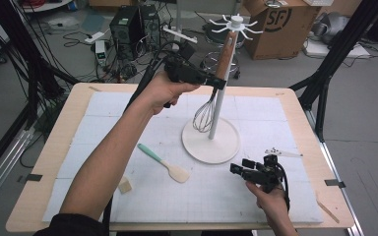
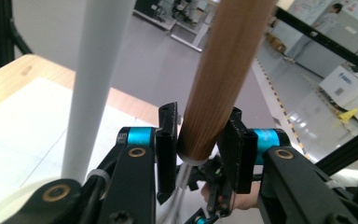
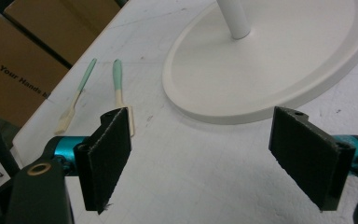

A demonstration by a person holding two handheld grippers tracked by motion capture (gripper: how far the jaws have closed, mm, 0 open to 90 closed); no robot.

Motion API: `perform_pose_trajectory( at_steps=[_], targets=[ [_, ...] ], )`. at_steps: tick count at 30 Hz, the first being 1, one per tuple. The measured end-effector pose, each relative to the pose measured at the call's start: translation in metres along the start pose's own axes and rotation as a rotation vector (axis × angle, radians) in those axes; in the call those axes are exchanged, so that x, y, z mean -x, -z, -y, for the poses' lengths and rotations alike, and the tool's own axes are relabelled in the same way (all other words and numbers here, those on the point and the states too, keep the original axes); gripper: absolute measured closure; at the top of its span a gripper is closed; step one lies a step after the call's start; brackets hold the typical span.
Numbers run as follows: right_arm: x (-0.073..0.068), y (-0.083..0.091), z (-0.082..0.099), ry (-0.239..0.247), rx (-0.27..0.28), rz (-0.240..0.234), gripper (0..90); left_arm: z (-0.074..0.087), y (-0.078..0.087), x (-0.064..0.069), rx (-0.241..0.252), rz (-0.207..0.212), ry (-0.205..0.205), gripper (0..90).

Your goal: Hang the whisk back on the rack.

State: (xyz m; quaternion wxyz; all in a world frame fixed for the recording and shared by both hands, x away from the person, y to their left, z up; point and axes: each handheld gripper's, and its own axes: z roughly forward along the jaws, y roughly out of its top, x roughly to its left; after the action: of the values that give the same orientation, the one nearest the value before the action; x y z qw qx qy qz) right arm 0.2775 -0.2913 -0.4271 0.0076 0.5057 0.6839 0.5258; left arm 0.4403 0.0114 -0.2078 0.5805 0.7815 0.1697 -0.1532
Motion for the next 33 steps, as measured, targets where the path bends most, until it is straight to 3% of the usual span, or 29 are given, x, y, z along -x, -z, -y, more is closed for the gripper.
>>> perform_pose_trajectory(
  at_steps=[6,9,11,15,20,28,33],
  targets=[
    [0.000,0.000,0.000,-0.004,-0.003,-0.004,19.7,0.001,0.000,-0.001,0.009,-0.006,0.001,66.4],
    [0.000,0.000,0.000,-0.003,-0.003,-0.004,19.7,0.001,0.001,-0.002,0.012,-0.016,0.007,57.0],
    [0.000,0.000,0.000,0.000,-0.004,-0.004,19.7,0.001,0.002,-0.002,0.019,-0.019,-0.004,55.4],
    [0.000,0.000,0.000,-0.002,-0.001,-0.005,19.7,0.002,0.001,-0.001,0.007,-0.063,-0.034,49.0],
    [0.001,0.001,0.000,-0.001,0.002,-0.003,19.7,0.007,0.005,0.003,-0.005,-0.140,-0.089,34.5],
    [0.001,0.000,0.000,0.001,0.006,-0.006,19.5,0.038,0.016,0.004,-0.016,-0.217,-0.088,24.7],
    [-0.001,0.000,0.000,0.007,0.011,-0.004,19.4,0.065,0.024,0.004,-0.012,-0.223,-0.068,23.6]
  ],
)
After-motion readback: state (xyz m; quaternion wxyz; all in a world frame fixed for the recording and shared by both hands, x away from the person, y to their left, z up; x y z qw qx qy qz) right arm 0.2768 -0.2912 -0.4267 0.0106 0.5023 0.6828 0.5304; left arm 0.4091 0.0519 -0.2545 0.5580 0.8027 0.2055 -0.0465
